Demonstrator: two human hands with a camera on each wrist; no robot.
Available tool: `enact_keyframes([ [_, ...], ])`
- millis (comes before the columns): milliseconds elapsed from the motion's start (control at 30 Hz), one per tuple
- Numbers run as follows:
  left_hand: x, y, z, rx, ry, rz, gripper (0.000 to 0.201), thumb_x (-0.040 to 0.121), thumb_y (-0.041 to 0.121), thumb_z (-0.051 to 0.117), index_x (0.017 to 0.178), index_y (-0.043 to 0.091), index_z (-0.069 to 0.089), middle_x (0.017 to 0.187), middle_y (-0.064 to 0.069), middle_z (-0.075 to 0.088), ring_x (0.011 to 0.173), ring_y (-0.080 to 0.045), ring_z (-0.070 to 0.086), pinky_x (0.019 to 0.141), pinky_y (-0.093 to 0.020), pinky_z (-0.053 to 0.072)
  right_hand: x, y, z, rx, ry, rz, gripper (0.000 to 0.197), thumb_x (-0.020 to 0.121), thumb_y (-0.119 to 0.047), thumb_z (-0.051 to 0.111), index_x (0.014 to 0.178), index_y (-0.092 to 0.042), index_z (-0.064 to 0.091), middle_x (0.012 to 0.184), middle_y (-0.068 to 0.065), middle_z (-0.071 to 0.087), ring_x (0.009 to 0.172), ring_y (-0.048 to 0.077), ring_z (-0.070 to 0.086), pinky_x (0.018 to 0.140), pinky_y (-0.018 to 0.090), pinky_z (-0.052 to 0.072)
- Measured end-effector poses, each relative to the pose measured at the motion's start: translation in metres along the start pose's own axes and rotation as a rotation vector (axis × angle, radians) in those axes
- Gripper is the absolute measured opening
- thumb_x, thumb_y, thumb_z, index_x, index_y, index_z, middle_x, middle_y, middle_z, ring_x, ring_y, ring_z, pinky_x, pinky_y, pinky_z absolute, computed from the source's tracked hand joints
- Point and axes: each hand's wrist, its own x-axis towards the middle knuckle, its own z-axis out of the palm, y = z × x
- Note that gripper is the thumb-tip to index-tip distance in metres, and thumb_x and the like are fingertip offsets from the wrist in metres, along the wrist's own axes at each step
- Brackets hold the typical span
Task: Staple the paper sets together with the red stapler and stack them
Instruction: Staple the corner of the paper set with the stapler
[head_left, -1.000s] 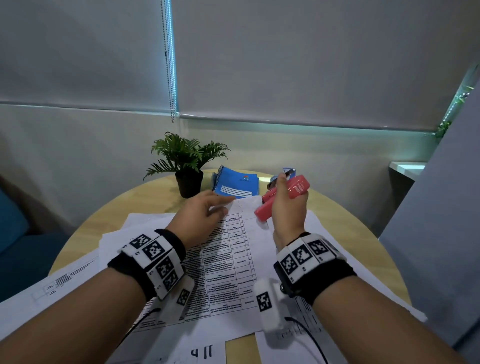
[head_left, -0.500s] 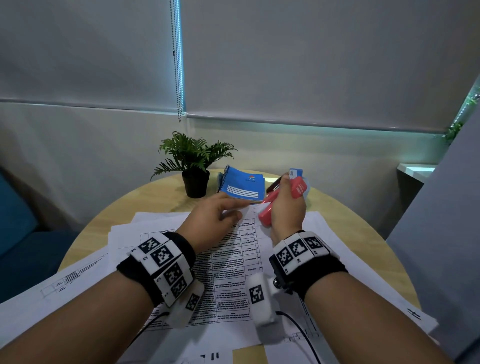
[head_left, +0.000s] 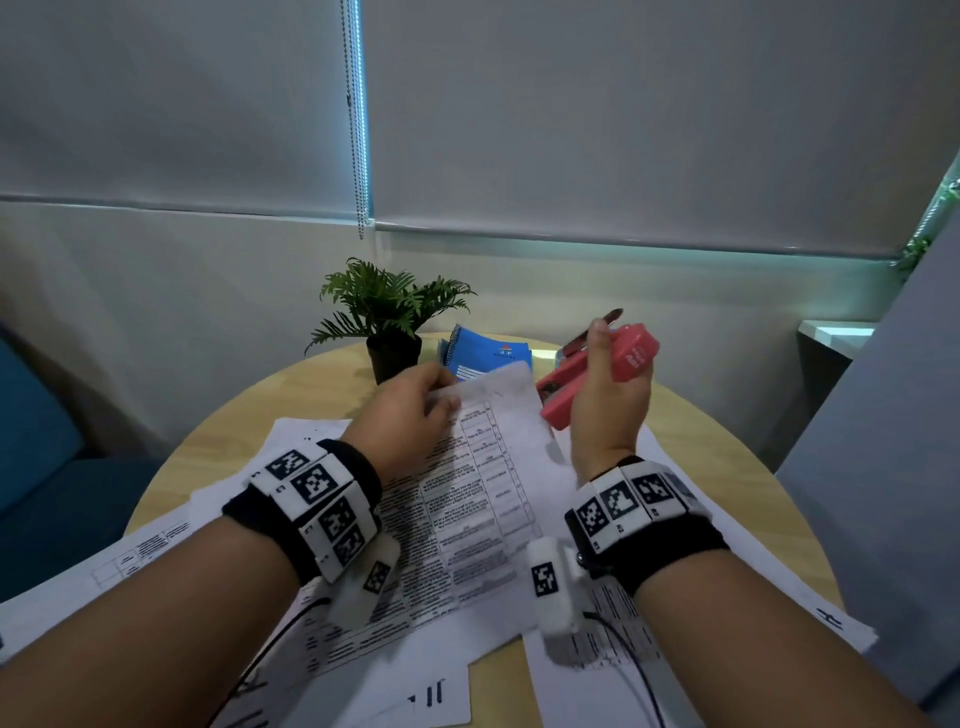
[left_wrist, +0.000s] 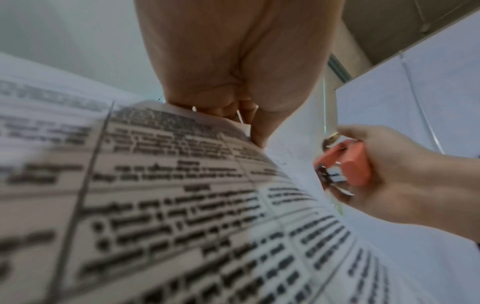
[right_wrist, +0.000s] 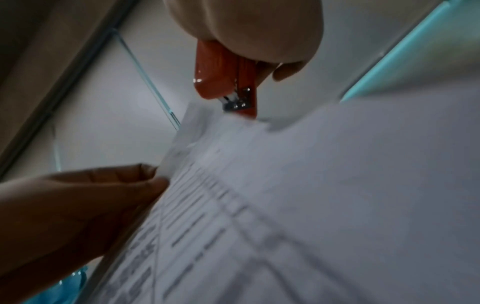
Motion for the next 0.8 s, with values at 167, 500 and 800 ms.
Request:
enact_keyframes([
  [167,0.004,-0.005,-0.025,-0.033,0.174,-0.067,0.01,0.1,0.025,0.038,0.101,0.017,0.042,0.079,0.002,0.056,0.07,-0.016,0.053,0.054,-0.026,0.038,-0.001,-0.023,-0.028,0.07,-0.207,0.037,0.018,0.091,-0.027,0.061,0.097,-0.011,0.055,0.067,-0.003,0.065,0.05,0.006,0.063,0.047,0.021,0.052],
  [500,0.005,0.003,-0.056,-0.336,0.422,-0.125,0.009,0.1,0.02,0.036,0.105,0.012,0.035,0.083,-0.008,0.056,0.056,-0.017,0.054,0.05,-0.029,0.046,-0.037,-0.006,-0.05,-0.13,-0.709,0.42,0.04,0.073,-0.047,0.062,0.092,-0.012,0.062,0.073,0.002,0.066,0.063,0.012,0.064,0.063,0.028,0.051],
  [800,0.005,-0.006,-0.076,-0.141,0.202,-0.155,0.029,0.098,0.025,0.042,0.126,0.016,0.043,0.104,0.001,0.055,0.09,-0.023,0.057,0.077,-0.029,0.041,-0.003,-0.04,-0.045,-0.156,-0.537,0.507,0.031,0.089,-0.042,0.06,0.082,-0.012,0.056,0.067,0.006,0.062,0.05,0.017,0.058,0.052,0.027,0.049],
])
